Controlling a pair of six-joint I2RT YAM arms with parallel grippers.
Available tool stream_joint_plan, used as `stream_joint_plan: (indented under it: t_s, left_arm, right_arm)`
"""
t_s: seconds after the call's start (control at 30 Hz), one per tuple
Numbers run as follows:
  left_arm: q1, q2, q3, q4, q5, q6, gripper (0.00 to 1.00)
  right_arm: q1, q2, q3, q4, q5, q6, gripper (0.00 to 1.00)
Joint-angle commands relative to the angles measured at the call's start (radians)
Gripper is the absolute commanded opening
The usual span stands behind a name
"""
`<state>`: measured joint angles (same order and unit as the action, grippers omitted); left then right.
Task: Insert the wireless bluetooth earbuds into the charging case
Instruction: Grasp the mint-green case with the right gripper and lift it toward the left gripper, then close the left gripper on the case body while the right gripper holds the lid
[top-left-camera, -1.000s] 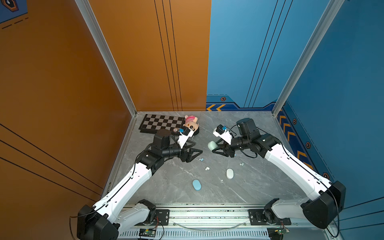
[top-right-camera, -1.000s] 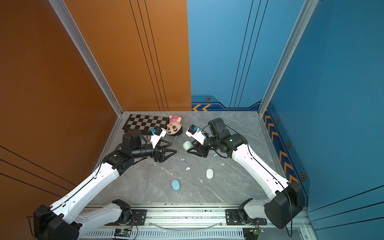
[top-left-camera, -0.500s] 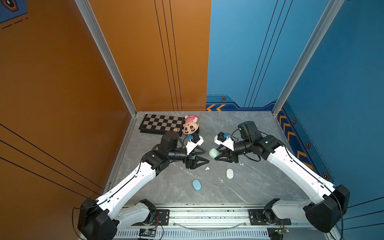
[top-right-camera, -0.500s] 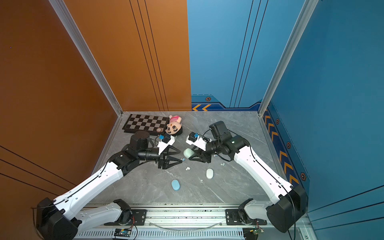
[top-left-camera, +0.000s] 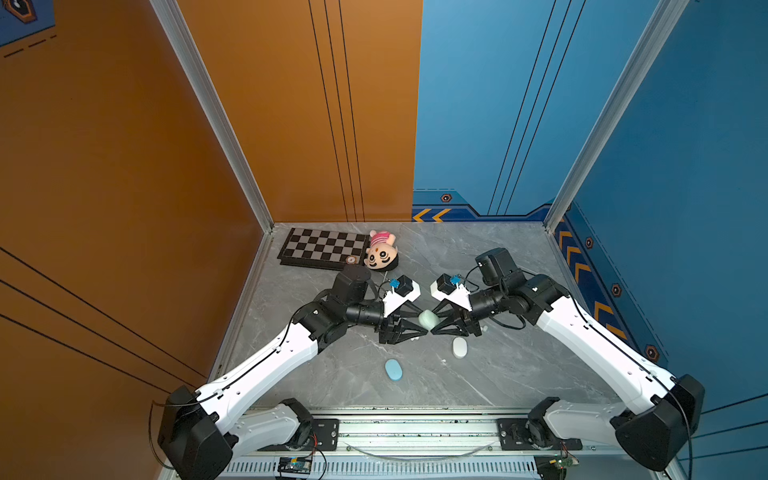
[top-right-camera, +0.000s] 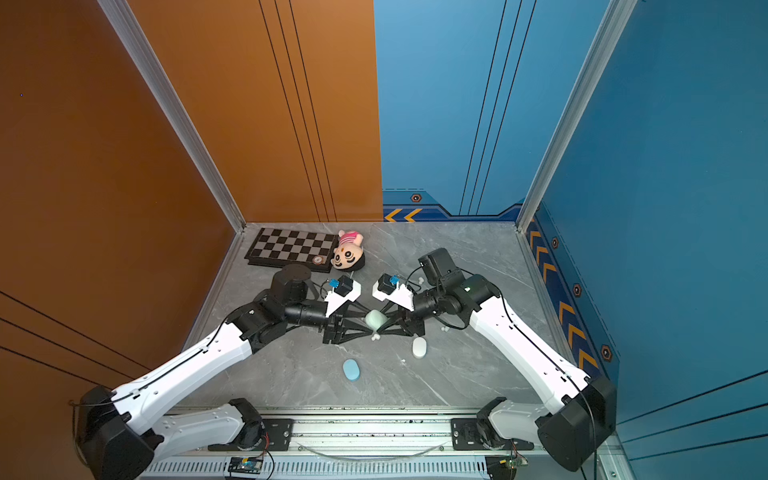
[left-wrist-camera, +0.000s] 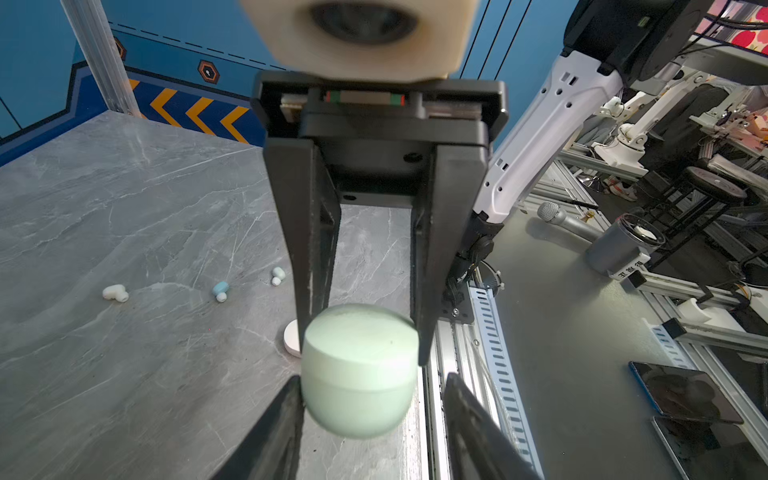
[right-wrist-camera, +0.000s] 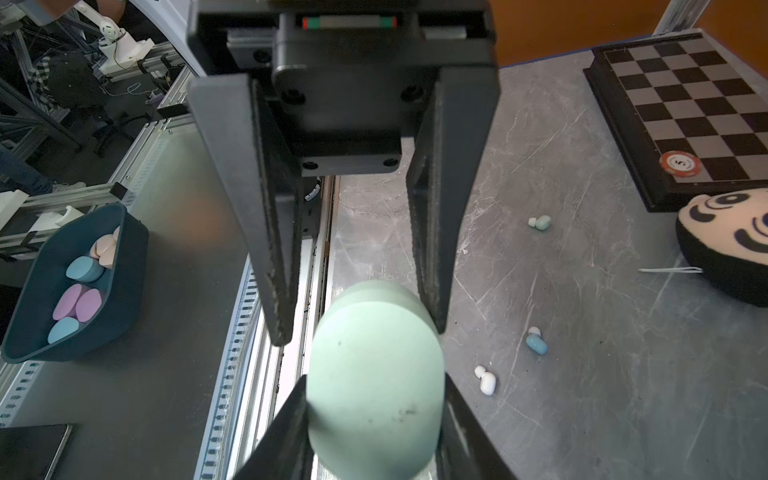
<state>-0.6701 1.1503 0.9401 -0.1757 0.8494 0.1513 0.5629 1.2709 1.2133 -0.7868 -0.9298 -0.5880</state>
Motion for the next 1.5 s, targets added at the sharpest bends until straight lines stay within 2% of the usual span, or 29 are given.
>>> stream_joint_plan:
  t_s: [0.0,0.5,0.7,0.9,1.13,1.23,1.33,1.4,1.47]
  left_arm:
    - [-0.019,0.003,0.025,-0.004,0.021,0.033,0.52]
    - [-0.04,0.009,0.041,-0.061,0.012,0.07,0.35]
    - [-0.042,0.009,0.032,-0.048,0.009,0.052,0.51]
    - [-0.051,0.011,0.034,-0.049,0.01,0.041,0.5]
    - [-0.079,0.021,0.049,-0.069,-0.003,0.06,0.35]
    - [-0.085,0.029,0.055,-0.068,-0.008,0.064,0.22]
    - [-0.085,0.029,0.06,-0.069,-0.014,0.074,0.0]
    - [-0.083,0.028,0.059,-0.07,-0.02,0.077,0.0]
    - [-0.078,0.028,0.058,-0.068,-0.02,0.073,0.0]
  right_arm:
    - [0.006,-0.025,-0.014,-0.024,-0.043,-0.019,0.17]
    - [0.015,-0.009,0.0,-0.021,-0.026,-0.01,0.14]
    - [0.017,0.002,0.014,-0.021,-0.02,-0.01,0.13]
    - [0.026,0.004,0.019,-0.021,-0.014,-0.029,0.13]
    - [0.029,-0.019,0.005,-0.021,-0.003,-0.034,0.12]
    - [0.029,-0.024,0.0,-0.02,0.011,-0.032,0.13]
    - [0.026,-0.026,0.001,0.002,0.049,0.006,0.22]
    - [0.022,-0.035,-0.003,0.032,0.081,0.051,0.34]
    - [0.016,-0.045,-0.015,0.058,0.092,0.073,0.41]
